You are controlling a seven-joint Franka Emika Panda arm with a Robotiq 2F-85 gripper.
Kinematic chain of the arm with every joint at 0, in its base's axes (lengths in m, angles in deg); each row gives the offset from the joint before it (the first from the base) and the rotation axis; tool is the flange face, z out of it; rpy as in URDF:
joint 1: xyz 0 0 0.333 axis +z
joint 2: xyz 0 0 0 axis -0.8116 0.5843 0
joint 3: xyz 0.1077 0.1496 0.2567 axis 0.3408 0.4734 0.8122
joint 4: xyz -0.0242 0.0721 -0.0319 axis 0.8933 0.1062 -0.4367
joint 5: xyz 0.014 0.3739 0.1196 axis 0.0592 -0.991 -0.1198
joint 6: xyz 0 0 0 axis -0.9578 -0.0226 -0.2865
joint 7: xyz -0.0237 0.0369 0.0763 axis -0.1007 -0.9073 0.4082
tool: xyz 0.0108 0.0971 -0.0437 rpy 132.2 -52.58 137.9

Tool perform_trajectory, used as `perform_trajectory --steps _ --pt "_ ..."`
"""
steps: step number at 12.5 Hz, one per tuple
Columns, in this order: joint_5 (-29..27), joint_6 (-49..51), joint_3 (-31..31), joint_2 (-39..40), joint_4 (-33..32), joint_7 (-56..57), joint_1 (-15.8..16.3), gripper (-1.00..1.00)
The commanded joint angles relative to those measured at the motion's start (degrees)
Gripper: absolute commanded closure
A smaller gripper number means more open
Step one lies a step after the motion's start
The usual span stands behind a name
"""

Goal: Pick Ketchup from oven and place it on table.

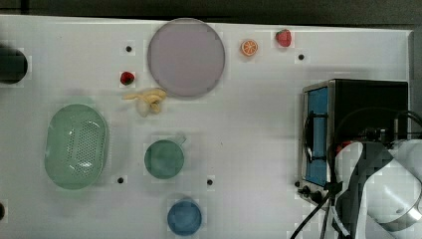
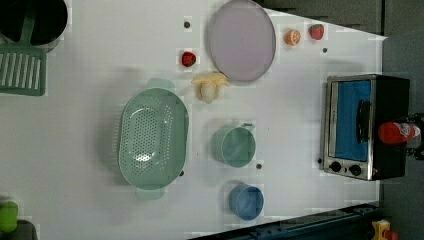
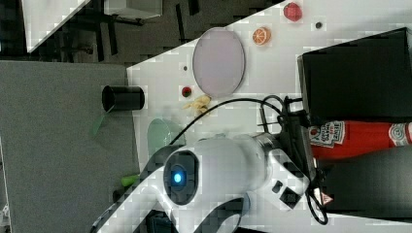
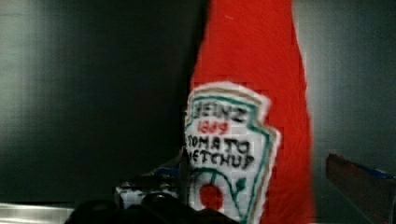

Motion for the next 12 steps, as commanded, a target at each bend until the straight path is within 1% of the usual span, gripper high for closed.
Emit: perform_trajectory --steps 1,2,3,4,5,6,7,8,9,12 --pt "-1.82 -2.38 1.18 -1.47 1.54 1.16 -0.48 -1.0" --pt "-1.82 -3.27 1.22 -1.33 1.7 1.16 -0.48 -1.0" --pt "-1.82 -3.27 1.08 -1.28 1.51 1.16 -0.61 -0.78" --pt "-1.85 -3.32 1.09 -0.89 1.46 1.16 -0.63 -0.4" --pt "-1.85 -3.33 1.12 -0.5 1.5 1.16 -0.6 -0.16" --pt "-1.84 -3.36 1.12 -0.43 1.73 1.16 -0.59 -0.01" --pt "-1.84 -3.32 1.11 -0.65 2.1 1.18 -0.58 -0.01" --pt "-1.81 -1.79 2.46 -2.7 4.91 1.23 0.27 -0.01" --pt "-1.81 0.77 3.47 -3.97 6.09 1.23 0.81 -0.01" --pt "-1.81 13.11 7.38 -8.45 9.12 0.59 2.19 -0.01"
